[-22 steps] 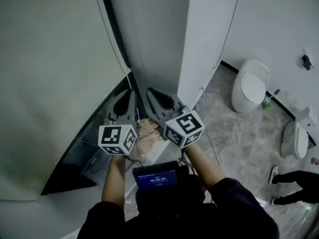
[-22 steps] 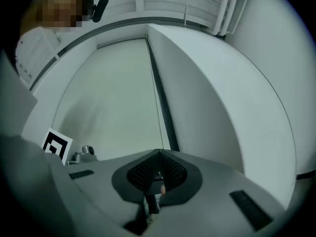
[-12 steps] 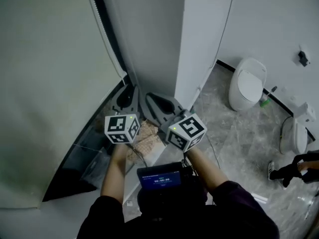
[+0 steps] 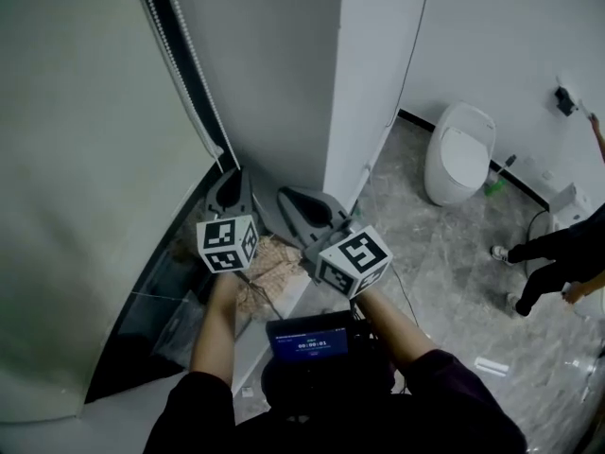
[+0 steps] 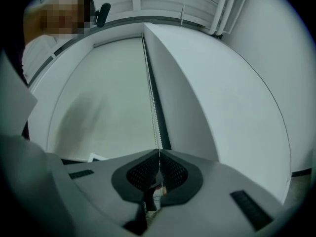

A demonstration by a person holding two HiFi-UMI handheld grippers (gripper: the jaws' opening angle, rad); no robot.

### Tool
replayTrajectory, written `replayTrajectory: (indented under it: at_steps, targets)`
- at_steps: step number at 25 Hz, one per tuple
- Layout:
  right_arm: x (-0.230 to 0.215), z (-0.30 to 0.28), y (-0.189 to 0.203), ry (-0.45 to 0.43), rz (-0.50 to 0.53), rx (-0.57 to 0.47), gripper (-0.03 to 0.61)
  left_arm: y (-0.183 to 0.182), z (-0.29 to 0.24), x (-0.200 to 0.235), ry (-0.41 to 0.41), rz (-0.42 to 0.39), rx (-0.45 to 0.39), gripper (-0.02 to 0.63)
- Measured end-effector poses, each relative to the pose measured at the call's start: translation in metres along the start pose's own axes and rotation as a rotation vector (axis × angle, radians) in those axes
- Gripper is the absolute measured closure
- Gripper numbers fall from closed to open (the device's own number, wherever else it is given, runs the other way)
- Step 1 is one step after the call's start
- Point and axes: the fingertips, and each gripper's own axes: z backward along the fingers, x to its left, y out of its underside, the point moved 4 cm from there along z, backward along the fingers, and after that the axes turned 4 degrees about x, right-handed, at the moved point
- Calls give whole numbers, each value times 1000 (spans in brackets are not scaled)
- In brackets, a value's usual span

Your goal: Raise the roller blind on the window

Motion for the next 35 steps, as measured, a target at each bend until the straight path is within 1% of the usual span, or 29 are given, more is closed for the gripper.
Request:
replayTrajectory:
  at_steps: [3,4,7,11,15,20,21,22,24,26,28,30,31,33,35]
  targets:
    - [-7,-6,-2,23,9,-5,569,13,16,-25,44,-37,-34,604]
    - [-7,-11,-4,24,25,-1,569,15,21,-33,56,-36,-47,604]
    - [2,-31,-11,3,93,10,566,22,33,-43,83,2,-60,604]
    - [25,-58,-16,-85,99,32,511,33,48,-36,90,43,-58,604]
    - [41,-66,-24,-115,146,20,506,37,58,-25,85,64,-47,604]
    - [46,-69,-19,-87,208,31,508,70,61,-28,106,91,8,604]
    - [46,-69,-17,-84,217,44,540,78,63,-30,108,98,19,604]
    - [47,-68,-13,-82,226,59,557,84,65,-32,107,106,28,604]
    - [48,-66,-6,-73,254,71,561,93,69,-33,104,134,45,604]
    - [48,-62,-5,-45,318,58,563,96,74,-29,117,183,54,603]
    - [45,-60,-5,-28,364,56,565,89,82,-18,122,246,25,601]
    - [37,-58,4,-15,372,85,565,69,91,-3,118,287,-42,601]
    - [32,-57,15,-9,369,110,565,56,95,2,124,294,-78,600]
    - [21,-52,52,-1,364,176,565,33,98,4,151,279,-144,600]
    - [13,-47,100,2,363,250,565,14,99,-1,187,238,-192,600]
